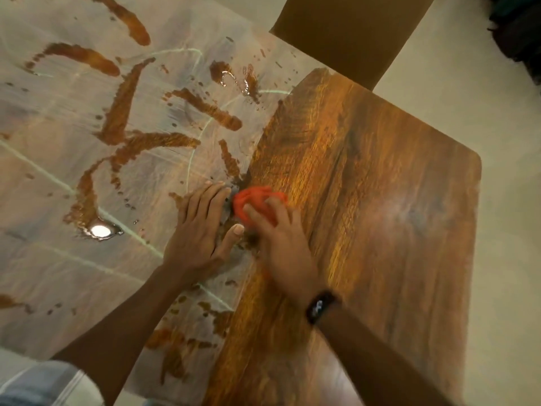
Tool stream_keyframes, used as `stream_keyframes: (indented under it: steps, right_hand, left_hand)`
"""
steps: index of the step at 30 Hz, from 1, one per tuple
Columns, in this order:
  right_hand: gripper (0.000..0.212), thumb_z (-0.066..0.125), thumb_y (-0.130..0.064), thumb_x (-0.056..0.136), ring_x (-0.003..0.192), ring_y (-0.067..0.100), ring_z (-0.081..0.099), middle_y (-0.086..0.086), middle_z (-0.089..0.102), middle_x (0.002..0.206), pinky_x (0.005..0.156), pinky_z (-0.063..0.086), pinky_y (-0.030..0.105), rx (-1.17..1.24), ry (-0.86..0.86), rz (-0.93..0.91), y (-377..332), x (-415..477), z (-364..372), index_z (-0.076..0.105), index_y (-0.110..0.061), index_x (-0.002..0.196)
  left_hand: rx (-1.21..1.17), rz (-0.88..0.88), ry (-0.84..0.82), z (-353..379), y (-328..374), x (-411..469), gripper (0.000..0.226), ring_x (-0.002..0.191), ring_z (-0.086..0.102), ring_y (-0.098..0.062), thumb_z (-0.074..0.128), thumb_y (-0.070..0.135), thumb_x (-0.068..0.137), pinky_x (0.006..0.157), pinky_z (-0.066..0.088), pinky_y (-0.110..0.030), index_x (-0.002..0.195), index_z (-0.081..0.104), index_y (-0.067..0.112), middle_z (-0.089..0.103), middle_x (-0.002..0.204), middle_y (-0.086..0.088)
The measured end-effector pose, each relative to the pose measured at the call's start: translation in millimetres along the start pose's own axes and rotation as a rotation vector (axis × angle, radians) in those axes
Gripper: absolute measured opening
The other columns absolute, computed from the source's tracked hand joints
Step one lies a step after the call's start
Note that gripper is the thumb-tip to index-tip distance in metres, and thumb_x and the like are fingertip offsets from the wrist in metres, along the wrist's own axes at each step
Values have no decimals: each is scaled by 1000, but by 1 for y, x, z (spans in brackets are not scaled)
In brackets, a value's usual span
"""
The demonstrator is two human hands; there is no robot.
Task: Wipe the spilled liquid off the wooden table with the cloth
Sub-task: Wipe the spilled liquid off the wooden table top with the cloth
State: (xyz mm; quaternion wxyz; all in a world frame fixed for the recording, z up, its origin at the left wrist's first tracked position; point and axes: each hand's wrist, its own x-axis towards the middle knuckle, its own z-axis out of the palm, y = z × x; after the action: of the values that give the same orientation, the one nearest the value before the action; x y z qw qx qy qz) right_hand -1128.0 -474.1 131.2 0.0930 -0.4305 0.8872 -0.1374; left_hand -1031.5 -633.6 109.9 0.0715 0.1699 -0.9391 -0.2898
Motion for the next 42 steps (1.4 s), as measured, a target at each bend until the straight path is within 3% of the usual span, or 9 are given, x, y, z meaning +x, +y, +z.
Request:
stream_keyframes:
  steps: [5, 8, 14, 18, 23, 28, 31, 36, 42]
  right_hand:
    - [58, 48, -24, 88, 106, 29, 49, 6, 43, 143, 83, 57, 38, -22, -124, -234, -53, -116, 27, 44, -37, 144]
    - [57, 50, -22, 92, 109, 26, 47, 2, 41, 145, 82, 56, 36, -84, -142, -373, -29, -105, 18, 40, -40, 145]
    - [50, 47, -15, 100, 115, 30, 41, 6, 36, 150, 96, 44, 41, 2, 79, 138, 63, 23, -23, 46, -36, 145]
    - [45, 44, -21, 102, 121, 34, 37, 9, 33, 151, 103, 41, 46, -4, 136, 245, 51, 48, -20, 48, -31, 145]
    - [54, 51, -26, 98, 130, 30, 35, 4, 30, 152, 105, 42, 40, 30, 23, -20, -42, -61, 18, 37, -37, 148]
    - [61, 67, -26, 88, 106, 25, 50, 3, 37, 146, 85, 54, 35, -3, -114, -301, -61, -129, 22, 44, -39, 143]
    - [63, 56, -9, 93, 114, 27, 42, 4, 35, 150, 93, 49, 40, 12, -27, -78, -26, -85, 6, 43, -39, 146]
    - [44, 47, -18, 100, 119, 38, 39, 16, 36, 148, 100, 41, 54, 35, 93, 192, -12, -19, 0, 51, -28, 142]
    - [48, 49, -32, 94, 110, 34, 43, 12, 39, 142, 88, 49, 40, 36, -24, -204, -117, -117, 50, 47, -30, 142]
  left_hand:
    - [-88, 27, 27, -3, 0, -1, 84, 148, 28, -28, 15, 67, 99, 122, 20, -52, 146, 43, 4, 40, 154, -12]
    - [-93, 11, 19, -3, 0, -1, 84, 148, 29, -28, 15, 69, 98, 123, 19, -51, 145, 44, 6, 41, 153, -11]
    - [-90, 3, 4, -3, 0, 0, 80, 146, 30, -28, 19, 66, 98, 122, 18, -47, 144, 46, 6, 43, 150, -12]
    - [-122, 4, 27, -3, 1, -1, 72, 144, 34, -29, 27, 59, 98, 121, 22, -48, 141, 47, 5, 45, 149, -12]
    - [-263, 66, 219, -16, 2, -12, 55, 123, 53, -32, 36, 39, 100, 109, 38, -42, 126, 58, -4, 58, 130, -18]
    - [-180, 97, 185, -31, -11, -71, 58, 117, 56, -31, 29, 46, 103, 103, 38, -41, 118, 63, 1, 64, 120, -14]
    - [-124, 67, 123, -41, -25, -106, 55, 119, 57, -33, 33, 45, 102, 105, 35, -43, 118, 64, 3, 65, 122, -13]
    - [118, -22, 137, -45, -49, -146, 62, 133, 41, -37, 35, 50, 97, 112, 26, -59, 128, 60, 2, 56, 136, -23]
    - [134, -67, 293, -38, -54, -149, 62, 140, 33, -36, 27, 54, 101, 116, 21, -61, 133, 51, 7, 48, 143, -24]
